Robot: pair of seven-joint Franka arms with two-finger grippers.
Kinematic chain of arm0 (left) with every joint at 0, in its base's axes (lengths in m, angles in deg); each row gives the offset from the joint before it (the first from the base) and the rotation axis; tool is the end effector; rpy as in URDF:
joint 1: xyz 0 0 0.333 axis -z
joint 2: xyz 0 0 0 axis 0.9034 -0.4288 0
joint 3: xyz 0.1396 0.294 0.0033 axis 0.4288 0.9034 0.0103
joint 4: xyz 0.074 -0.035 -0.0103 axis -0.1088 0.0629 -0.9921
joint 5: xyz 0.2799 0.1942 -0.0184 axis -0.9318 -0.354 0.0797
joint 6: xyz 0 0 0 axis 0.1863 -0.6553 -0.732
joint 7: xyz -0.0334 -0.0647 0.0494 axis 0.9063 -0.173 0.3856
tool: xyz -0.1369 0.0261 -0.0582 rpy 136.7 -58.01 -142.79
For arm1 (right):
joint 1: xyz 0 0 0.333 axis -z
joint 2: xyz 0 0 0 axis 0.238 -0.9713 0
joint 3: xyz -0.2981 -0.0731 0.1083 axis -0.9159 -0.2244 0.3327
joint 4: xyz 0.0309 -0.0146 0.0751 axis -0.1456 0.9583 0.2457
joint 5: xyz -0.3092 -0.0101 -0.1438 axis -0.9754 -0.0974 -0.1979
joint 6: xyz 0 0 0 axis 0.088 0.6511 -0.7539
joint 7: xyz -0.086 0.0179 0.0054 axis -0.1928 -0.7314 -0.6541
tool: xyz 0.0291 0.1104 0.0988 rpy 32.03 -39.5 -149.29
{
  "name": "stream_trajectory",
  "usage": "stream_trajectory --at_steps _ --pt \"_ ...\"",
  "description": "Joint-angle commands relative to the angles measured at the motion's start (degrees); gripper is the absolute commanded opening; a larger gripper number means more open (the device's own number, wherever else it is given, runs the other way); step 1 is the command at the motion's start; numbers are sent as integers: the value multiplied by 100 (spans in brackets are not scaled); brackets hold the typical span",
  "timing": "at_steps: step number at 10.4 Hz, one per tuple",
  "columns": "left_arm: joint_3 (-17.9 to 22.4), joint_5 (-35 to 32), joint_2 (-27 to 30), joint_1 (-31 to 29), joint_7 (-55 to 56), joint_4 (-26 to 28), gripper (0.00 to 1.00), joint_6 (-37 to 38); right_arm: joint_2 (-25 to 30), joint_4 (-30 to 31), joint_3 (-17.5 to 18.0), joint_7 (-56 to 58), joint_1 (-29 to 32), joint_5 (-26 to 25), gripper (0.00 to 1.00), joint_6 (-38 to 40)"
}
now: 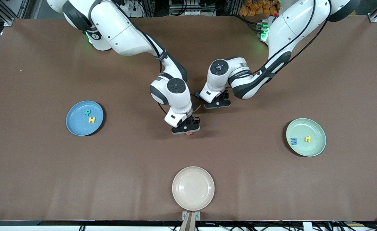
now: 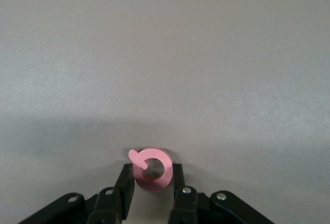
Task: Sort uppercase to blue plate, lowercase to green plate
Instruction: 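Grasp the pink Q with the right gripper while the left gripper grasps the 6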
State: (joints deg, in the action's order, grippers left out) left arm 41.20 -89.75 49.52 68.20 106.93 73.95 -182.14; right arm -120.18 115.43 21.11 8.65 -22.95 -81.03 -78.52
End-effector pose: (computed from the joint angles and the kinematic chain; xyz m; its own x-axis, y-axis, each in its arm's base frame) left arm 0.3976 -0.3820 0.1690 0.9963 0.0836 -0.0222 0.0834 -0.9965 -0.0071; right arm 0.5402 0.4737 0.1886 0.9608 0.1375 0.2409 0.1552 -0.9863 -0.0557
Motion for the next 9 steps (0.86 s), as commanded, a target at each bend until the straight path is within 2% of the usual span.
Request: stream_trajectory --at_steps 1,6,8,9 --pt "12 71 34 54 69 -25 100 95 109 -8 76 447 174 -38 28 210" --pt "3 89 43 71 130 -24 100 95 390 18 76 1308 429 -20 26 868" --pt "3 97 43 80 375 -24 1 95 548 97 76 1913 639 -11 26 1177" --pt "12 97 43 141 437 -24 0 95 697 237 76 2360 788 -3 26 1317"
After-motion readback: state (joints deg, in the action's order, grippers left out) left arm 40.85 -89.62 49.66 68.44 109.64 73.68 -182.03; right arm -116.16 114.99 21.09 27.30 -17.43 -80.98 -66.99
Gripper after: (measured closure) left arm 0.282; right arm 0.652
